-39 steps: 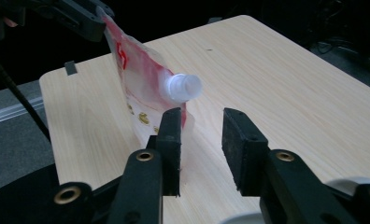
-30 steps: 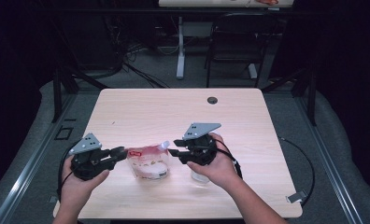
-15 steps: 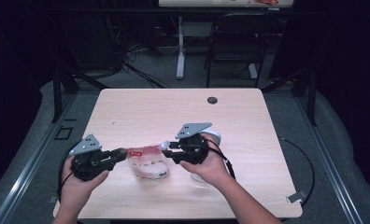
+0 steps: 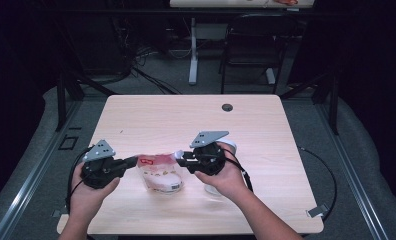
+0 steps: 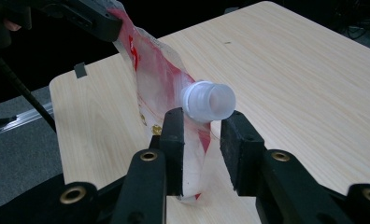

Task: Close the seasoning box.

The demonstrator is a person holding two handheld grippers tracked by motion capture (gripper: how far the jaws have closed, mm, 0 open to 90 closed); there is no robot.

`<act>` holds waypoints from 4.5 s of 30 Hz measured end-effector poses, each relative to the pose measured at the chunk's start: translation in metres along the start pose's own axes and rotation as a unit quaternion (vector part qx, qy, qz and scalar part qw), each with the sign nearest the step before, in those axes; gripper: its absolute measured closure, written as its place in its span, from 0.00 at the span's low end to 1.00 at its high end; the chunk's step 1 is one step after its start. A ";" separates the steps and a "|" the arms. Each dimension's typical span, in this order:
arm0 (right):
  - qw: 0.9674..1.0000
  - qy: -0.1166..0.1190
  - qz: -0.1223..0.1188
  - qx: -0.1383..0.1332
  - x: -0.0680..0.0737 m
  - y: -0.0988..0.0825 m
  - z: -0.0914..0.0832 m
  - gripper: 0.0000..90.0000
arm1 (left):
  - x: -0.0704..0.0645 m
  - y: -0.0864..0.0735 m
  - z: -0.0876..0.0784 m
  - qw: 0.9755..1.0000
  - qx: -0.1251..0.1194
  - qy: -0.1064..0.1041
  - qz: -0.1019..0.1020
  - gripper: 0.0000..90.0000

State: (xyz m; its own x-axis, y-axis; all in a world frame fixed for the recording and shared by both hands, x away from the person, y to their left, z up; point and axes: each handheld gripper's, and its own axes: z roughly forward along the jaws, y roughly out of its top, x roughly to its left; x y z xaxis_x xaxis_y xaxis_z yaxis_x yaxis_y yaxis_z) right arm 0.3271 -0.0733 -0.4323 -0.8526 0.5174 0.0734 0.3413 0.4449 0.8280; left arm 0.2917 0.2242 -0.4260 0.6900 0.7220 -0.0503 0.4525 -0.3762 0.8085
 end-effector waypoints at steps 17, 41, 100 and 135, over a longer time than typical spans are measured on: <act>0.999 -0.031 0.012 0.003 -0.017 -0.006 -0.020 0.78 | -0.005 0.021 0.023 1.000 -0.003 -0.017 0.016 1.00; 0.998 -0.066 -0.021 0.012 -0.009 0.005 -0.050 0.67 | 0.006 0.010 0.020 0.998 -0.047 -0.050 -0.014 0.86; 0.985 0.014 -0.132 0.106 0.025 0.085 0.037 0.84 | 0.037 -0.008 -0.005 0.998 -0.037 -0.018 -0.045 0.74; 0.973 0.023 -0.148 0.174 0.028 0.088 0.077 0.89 | 0.038 -0.009 -0.004 0.998 -0.037 -0.019 -0.049 0.73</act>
State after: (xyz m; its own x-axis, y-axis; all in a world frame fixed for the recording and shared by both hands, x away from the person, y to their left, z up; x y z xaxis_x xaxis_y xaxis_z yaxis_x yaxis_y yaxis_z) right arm 0.3638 0.0366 -0.4000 -0.9482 0.2988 -0.1074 0.1846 0.7941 0.5790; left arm 0.3113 0.2574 -0.4328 0.6654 0.7307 -0.1527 0.4774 -0.2593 0.8395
